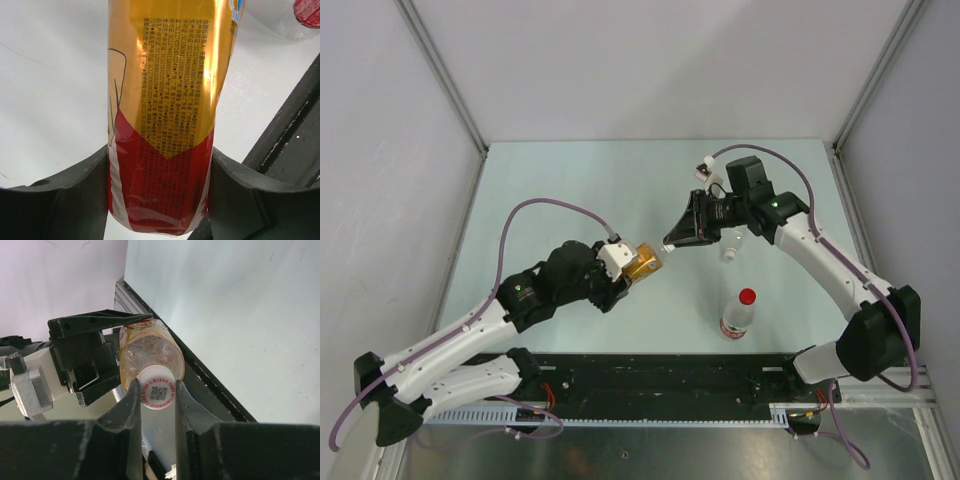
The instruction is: Unscrew the bottle caps
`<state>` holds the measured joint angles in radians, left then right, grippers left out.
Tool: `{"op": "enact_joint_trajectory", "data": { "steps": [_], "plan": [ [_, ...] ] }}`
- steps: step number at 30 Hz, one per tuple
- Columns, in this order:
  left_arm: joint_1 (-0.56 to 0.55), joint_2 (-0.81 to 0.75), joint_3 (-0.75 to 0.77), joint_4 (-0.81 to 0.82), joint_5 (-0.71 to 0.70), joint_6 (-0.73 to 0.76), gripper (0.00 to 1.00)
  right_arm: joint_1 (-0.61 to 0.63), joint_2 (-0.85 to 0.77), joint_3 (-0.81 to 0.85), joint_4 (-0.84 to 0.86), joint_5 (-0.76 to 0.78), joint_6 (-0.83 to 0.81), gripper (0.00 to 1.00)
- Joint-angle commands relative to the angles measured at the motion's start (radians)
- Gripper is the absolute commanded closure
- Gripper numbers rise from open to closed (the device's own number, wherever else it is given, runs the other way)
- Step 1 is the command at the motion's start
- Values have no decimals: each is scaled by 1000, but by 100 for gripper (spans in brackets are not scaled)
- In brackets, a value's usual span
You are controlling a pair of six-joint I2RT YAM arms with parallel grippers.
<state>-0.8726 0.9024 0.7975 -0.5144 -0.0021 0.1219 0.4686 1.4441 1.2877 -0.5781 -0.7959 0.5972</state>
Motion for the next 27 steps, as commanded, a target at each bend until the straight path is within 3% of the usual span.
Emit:
{"op": "enact_joint_trajectory", "data": {
  "steps": [1, 10, 27],
  "plan": [
    [-4, -22, 19, 30, 53, 5, 99, 45, -107, 30, 85, 15, -32, 100],
    [-3, -49, 65, 37, 225, -45, 100, 53, -251, -35, 185, 35, -55, 100],
    [-3, -31, 178, 60, 763, -114, 100, 56, -487, -85, 179, -92, -321, 100]
  ]
}}
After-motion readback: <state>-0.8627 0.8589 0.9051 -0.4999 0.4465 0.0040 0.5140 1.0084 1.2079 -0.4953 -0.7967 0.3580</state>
